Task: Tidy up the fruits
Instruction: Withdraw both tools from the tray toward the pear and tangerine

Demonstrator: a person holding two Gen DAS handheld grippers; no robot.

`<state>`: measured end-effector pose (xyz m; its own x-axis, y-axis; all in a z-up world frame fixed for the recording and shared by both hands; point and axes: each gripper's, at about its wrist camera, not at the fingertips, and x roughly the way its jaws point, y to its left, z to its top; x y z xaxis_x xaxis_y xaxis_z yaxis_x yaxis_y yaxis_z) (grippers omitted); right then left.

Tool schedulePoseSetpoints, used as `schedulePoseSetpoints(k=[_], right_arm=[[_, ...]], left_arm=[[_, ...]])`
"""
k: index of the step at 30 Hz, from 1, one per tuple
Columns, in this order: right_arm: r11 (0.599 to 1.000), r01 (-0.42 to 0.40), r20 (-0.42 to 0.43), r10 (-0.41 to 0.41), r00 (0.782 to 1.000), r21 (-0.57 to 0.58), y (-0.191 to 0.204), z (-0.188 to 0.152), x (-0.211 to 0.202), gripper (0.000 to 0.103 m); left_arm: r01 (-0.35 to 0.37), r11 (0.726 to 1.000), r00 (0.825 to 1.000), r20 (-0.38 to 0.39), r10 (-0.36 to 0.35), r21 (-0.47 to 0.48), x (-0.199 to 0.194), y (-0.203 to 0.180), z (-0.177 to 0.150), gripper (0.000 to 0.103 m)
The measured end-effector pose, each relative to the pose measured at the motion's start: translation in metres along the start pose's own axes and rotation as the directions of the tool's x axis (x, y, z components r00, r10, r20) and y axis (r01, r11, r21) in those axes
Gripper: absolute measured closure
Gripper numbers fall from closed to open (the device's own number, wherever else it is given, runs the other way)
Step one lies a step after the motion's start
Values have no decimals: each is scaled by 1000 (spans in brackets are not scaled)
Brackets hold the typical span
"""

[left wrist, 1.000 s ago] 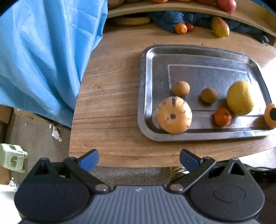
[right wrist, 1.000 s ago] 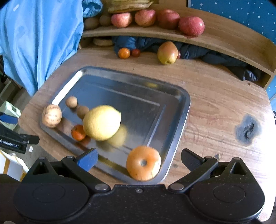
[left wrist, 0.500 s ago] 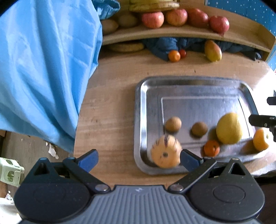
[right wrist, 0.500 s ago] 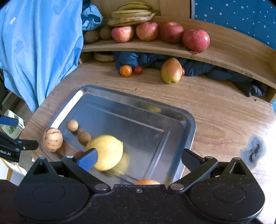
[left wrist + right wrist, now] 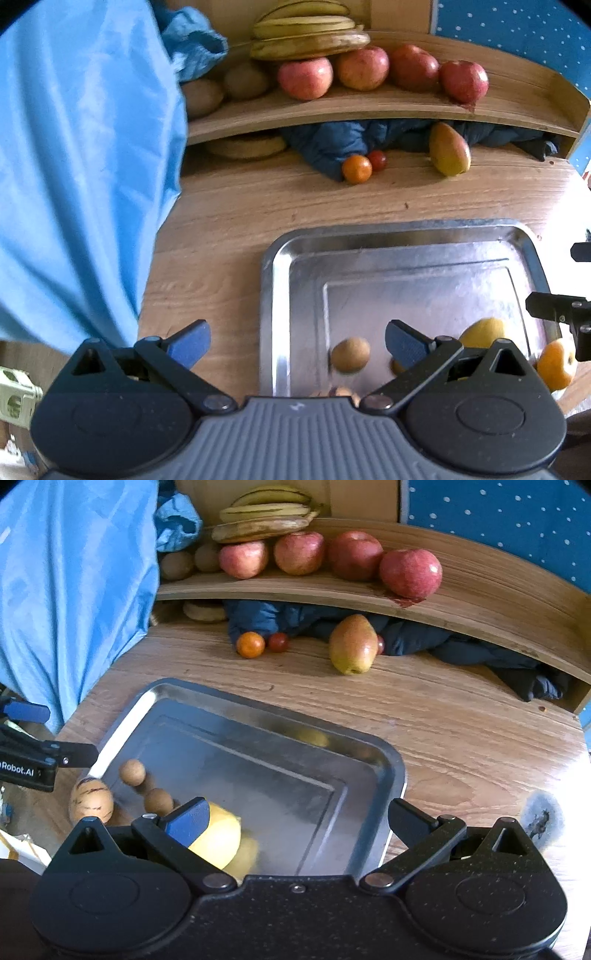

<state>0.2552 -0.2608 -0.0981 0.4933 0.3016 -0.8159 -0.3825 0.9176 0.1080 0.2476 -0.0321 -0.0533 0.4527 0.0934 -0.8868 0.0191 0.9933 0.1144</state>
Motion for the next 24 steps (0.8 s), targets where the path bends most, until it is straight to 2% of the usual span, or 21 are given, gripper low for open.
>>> schedulePoseSetpoints(k=[14, 24], right_arm=[[993, 56, -6, -56, 998, 104, -24, 11, 12, 1], [986, 84, -24, -82, 996, 147, -30, 21, 28, 1]], left_arm=[[51, 995, 999, -9, -50, 86, 34, -13, 41, 1], [83, 991, 996, -26, -80, 103, 63, -13, 63, 1]])
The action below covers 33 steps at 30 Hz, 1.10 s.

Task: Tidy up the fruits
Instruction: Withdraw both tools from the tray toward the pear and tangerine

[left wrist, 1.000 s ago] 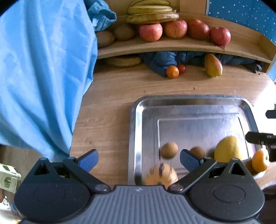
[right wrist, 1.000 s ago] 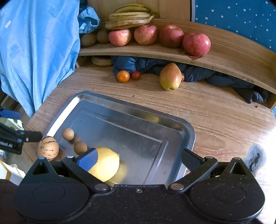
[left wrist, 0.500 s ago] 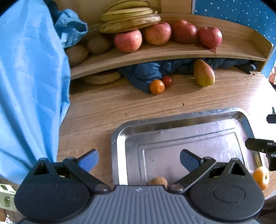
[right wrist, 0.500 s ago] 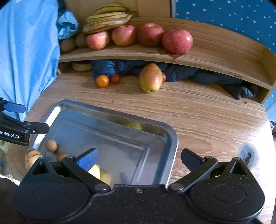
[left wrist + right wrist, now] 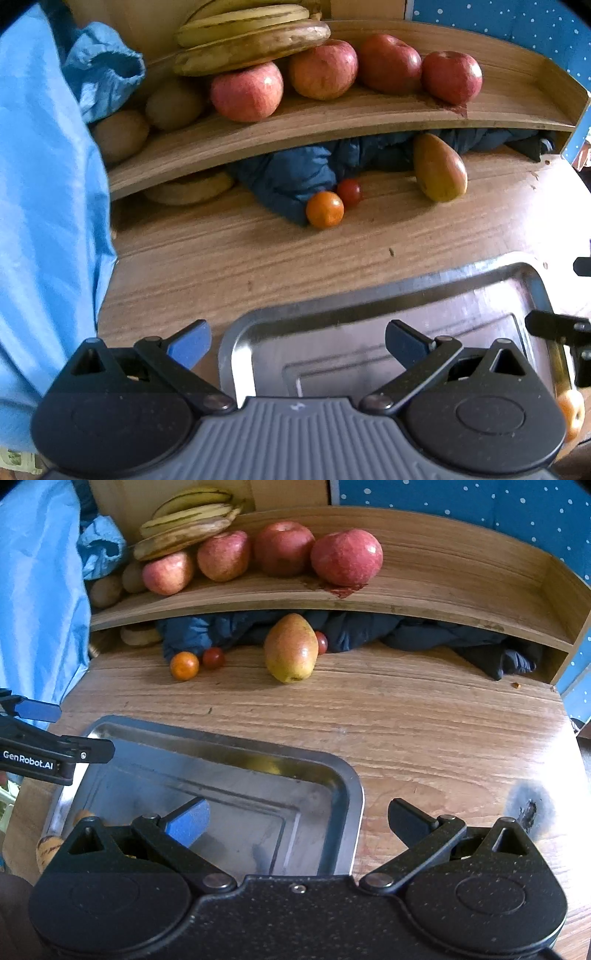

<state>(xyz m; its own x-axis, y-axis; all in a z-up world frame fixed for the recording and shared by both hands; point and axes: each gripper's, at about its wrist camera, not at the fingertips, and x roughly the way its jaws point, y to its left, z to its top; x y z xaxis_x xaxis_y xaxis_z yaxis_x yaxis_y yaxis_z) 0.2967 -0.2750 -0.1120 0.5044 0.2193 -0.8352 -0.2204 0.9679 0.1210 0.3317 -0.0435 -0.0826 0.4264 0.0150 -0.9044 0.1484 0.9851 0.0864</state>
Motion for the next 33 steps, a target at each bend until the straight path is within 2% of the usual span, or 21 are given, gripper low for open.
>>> schedulePoseSetpoints(k=[9, 18, 26, 33], right_arm=[[999, 13, -15, -13, 1000, -44, 13, 19, 21, 1], [997, 21, -13, -22, 1000, -69, 24, 42, 44, 1], [998, 57, 20, -56, 998, -39, 14, 69, 58, 1], [998, 57, 38, -56, 998, -11, 10, 79, 66, 2]], left_arm=[[35, 999, 999, 29, -35, -22, 22, 16, 34, 1], [51, 999, 998, 34, -51, -3, 42, 15, 57, 1], [66, 998, 997, 26, -66, 18, 59, 16, 68, 1], [102, 995, 995, 19, -102, -11, 65, 26, 76, 1]])
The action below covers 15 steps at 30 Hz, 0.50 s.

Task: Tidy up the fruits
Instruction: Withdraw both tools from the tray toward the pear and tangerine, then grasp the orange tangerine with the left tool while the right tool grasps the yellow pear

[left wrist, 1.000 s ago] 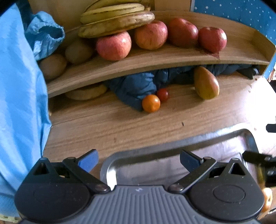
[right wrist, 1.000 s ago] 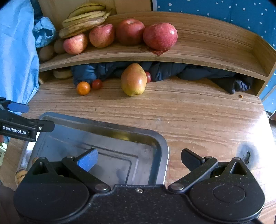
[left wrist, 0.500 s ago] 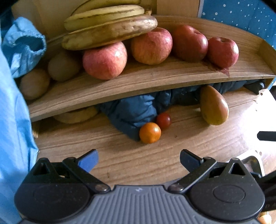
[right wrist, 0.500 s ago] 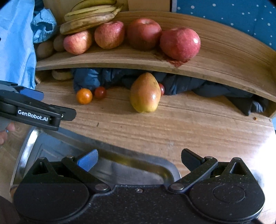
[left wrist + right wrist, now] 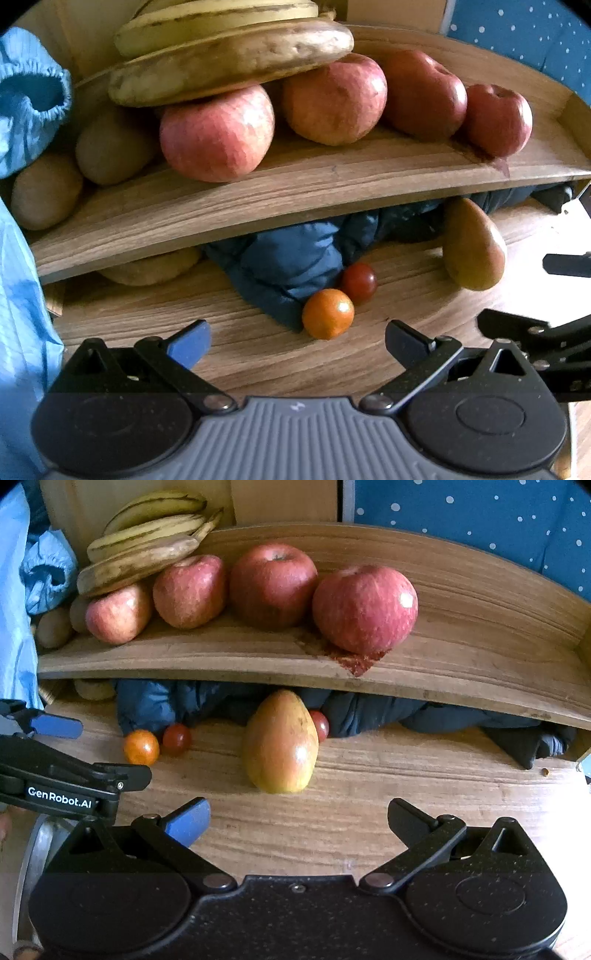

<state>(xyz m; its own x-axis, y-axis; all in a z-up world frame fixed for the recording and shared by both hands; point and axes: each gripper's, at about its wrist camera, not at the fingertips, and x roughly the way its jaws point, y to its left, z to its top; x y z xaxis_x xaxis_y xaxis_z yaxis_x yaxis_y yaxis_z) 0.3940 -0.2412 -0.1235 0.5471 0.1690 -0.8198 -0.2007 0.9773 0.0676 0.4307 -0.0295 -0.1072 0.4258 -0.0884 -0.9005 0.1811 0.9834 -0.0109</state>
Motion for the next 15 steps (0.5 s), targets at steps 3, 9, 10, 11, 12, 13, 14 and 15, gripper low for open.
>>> schedulePoseSetpoints(k=[3, 9, 10, 11, 12, 13, 14, 15], right_arm=[[1000, -10, 3, 10, 1000, 8, 0, 3, 5, 4], [1000, -16, 8, 16, 1000, 13, 2, 8, 14, 9], [1000, -16, 8, 16, 1000, 9, 3, 8, 15, 11], [1000, -15, 6, 15, 1000, 5, 3, 8, 16, 13], [1000, -13, 4, 13, 1000, 1, 3, 8, 16, 15], [1000, -12, 3, 12, 1000, -1, 3, 8, 16, 15], [1000, -11, 3, 11, 1000, -2, 3, 9, 17, 16], [1000, -11, 3, 11, 1000, -3, 3, 9, 17, 17]], left_arm=[[11, 1000, 1000, 7, -11, -3, 0, 0, 2, 5], [23, 1000, 1000, 3, -23, -19, -1, 6, 5, 8], [28, 999, 1000, 3, -28, -21, -1, 7, 5, 10], [33, 999, 999, 2, -33, -22, 0, 7, 6, 12], [39, 999, 999, 1, -39, -24, 1, 7, 6, 14], [43, 999, 999, -1, -43, -26, 2, 7, 5, 16], [45, 999, 999, -4, -45, -29, 3, 7, 5, 21], [47, 998, 999, -7, -48, -32, 3, 7, 5, 23]])
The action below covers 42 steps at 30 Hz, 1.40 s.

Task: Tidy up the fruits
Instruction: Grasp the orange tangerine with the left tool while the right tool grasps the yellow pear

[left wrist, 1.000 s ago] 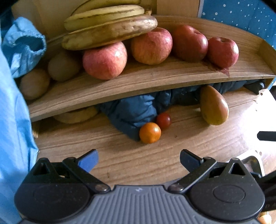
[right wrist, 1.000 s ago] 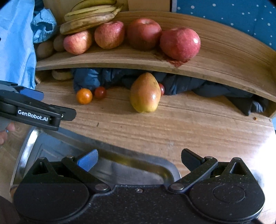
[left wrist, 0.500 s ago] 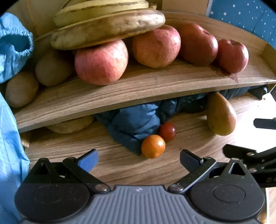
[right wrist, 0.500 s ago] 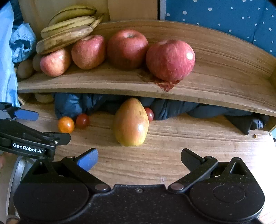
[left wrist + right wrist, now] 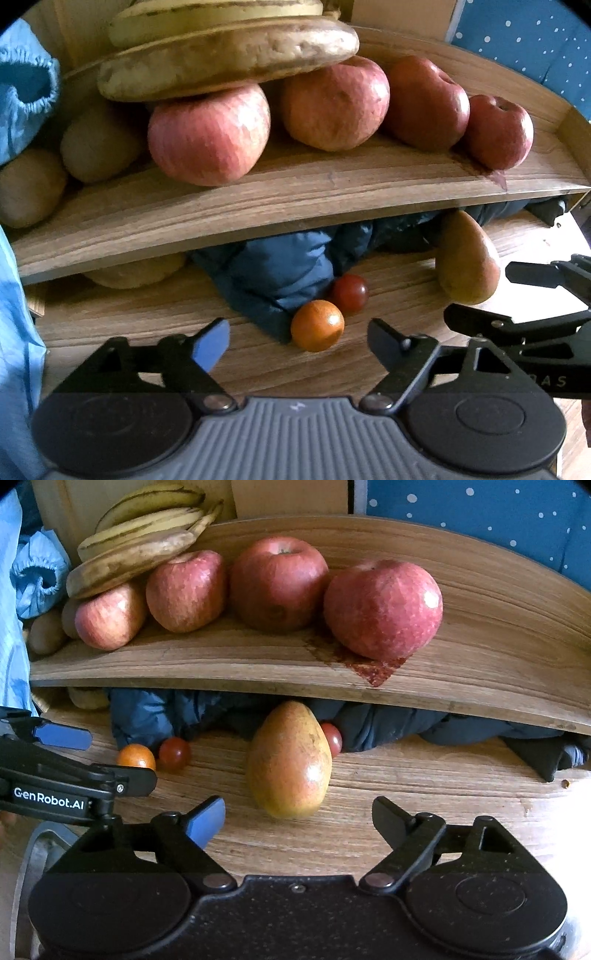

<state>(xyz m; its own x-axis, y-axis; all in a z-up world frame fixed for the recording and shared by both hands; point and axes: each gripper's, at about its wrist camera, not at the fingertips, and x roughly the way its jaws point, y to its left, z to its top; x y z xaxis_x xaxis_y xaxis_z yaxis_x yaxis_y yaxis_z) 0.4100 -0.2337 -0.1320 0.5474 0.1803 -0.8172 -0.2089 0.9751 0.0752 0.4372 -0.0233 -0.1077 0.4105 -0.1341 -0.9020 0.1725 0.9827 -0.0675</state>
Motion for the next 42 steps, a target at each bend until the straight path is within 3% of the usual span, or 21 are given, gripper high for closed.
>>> schedulePoseSetpoints(k=[5, 8, 15, 24, 27, 32, 42], right_arm=[[1000, 0, -1, 0, 1000, -12, 4, 3, 9, 23], [1000, 1, 2, -1, 1000, -13, 6, 6, 13, 28], [1000, -6, 6, 7, 1000, -16, 10, 10, 22, 39], [1000, -11, 16, 11, 1000, 12, 14, 15, 32, 42], [1000, -8, 22, 8, 1000, 20, 12, 15, 33, 49], [999, -13, 28, 12, 1000, 30, 11, 14, 32, 50], [998, -53, 42, 51, 998, 41, 3, 0, 20, 51]], left_arm=[[17, 1000, 1000, -7, -17, 1, 1, -2, 1, 43], [21, 1000, 1000, -9, -21, -1, 3, -4, 1, 47], [15, 1000, 1000, -15, -15, 0, 7, -6, 2, 52], [11, 1000, 1000, -16, -11, -2, 9, -6, 5, 56], [14, 1000, 1000, -13, -14, -1, 8, -4, 4, 58], [28, 1000, 1000, -9, -28, 0, 5, -4, 1, 69], [33, 999, 999, -13, -33, 2, 1, -5, -5, 70]])
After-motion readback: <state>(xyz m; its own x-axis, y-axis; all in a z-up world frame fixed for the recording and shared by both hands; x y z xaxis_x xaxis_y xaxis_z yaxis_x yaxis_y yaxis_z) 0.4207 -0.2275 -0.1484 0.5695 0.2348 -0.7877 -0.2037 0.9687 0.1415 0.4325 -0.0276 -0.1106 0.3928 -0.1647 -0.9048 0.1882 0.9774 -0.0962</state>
